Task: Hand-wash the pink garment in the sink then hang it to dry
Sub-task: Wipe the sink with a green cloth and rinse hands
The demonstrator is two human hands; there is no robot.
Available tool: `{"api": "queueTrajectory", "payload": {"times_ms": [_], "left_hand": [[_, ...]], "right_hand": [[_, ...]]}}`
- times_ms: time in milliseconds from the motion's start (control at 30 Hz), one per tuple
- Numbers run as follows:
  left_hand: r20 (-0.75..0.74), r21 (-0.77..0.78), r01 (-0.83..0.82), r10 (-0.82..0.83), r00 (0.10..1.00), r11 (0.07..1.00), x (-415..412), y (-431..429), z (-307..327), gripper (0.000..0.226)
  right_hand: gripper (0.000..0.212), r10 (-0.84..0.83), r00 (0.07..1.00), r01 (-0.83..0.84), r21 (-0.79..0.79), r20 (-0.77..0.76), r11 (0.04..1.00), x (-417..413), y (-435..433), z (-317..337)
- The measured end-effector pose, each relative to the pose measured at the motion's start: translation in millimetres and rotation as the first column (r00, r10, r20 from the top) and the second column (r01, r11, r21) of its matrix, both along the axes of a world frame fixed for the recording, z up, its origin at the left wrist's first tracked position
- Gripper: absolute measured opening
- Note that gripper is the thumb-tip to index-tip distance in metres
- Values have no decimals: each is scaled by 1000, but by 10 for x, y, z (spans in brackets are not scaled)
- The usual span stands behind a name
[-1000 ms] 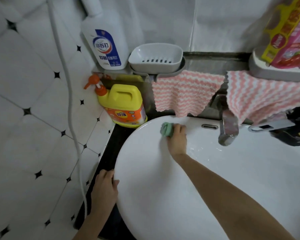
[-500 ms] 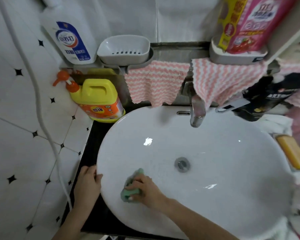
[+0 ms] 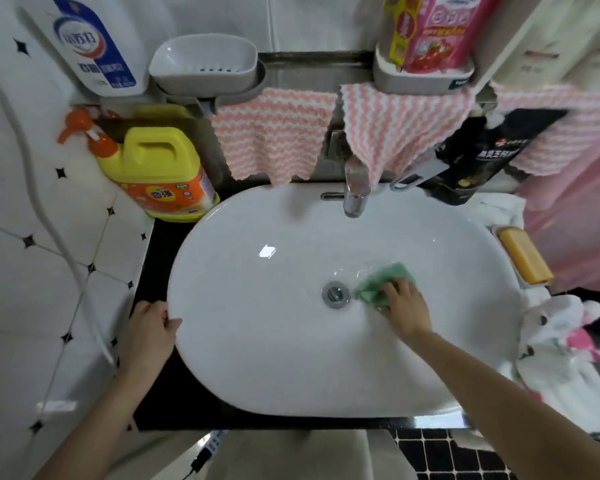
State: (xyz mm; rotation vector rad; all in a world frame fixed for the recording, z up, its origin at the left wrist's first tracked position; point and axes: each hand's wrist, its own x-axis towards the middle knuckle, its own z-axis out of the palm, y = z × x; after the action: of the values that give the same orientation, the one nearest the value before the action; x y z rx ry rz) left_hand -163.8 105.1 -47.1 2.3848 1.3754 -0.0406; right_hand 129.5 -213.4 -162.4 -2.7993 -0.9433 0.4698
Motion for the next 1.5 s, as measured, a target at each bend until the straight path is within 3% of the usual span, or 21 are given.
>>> {"api": "queueTrajectory", "payload": {"times_ms": [33, 133, 267, 333, 533, 667, 767, 967, 1100, 1333, 1500], "left_hand": [[-41, 23, 16, -15, 999, 1000, 11, 3, 17, 15], [-189, 56, 49, -38, 981, 997, 56, 10, 88, 20], [-240, 72, 89, -69, 968, 993, 96, 14, 115, 22], [-240, 60, 90, -73, 968, 994, 98, 13, 115, 21], [-221, 33, 85, -75, 972, 996, 65, 8, 107, 23], [-203, 25, 94, -87, 975, 995, 72, 12, 106, 23], [-197, 31, 99, -91, 976, 995, 76, 18, 77, 24], [-221, 64, 144, -127, 967, 987, 91, 40, 21, 25], [-208, 81, 144, -124, 970, 986, 58, 46, -38, 24], [-178, -3, 114, -113, 978, 993, 22, 169, -99, 25], [-118, 10, 95, -93, 989, 995, 5, 177, -139, 19]], "right_hand": [[42, -50, 998, 49, 22, 24, 999, 71, 82, 11], [49, -279, 955, 292, 148, -100, 945, 117, 377, -37], [58, -296, 934, 327, 145, -202, 934, -45, 847, -215], [67, -211, 959, 236, 128, -187, 963, -178, 1094, -241], [62, 98, 975, -60, 187, -200, 981, -692, 1657, -237], [52, 283, 904, -190, 291, -320, 937, -1122, 1808, -150], [54, 307, 822, -181, 291, -479, 939, -1415, 1743, 0], [49, 314, 671, -275, 168, -672, 947, -1667, 1216, 569], [48, 345, 632, -380, 110, -694, 918, -1561, 716, 817], [49, 337, 766, -466, -112, -547, 878, -910, -109, 837], [52, 321, 877, -469, -493, -358, 733, -264, -632, 765]]}}
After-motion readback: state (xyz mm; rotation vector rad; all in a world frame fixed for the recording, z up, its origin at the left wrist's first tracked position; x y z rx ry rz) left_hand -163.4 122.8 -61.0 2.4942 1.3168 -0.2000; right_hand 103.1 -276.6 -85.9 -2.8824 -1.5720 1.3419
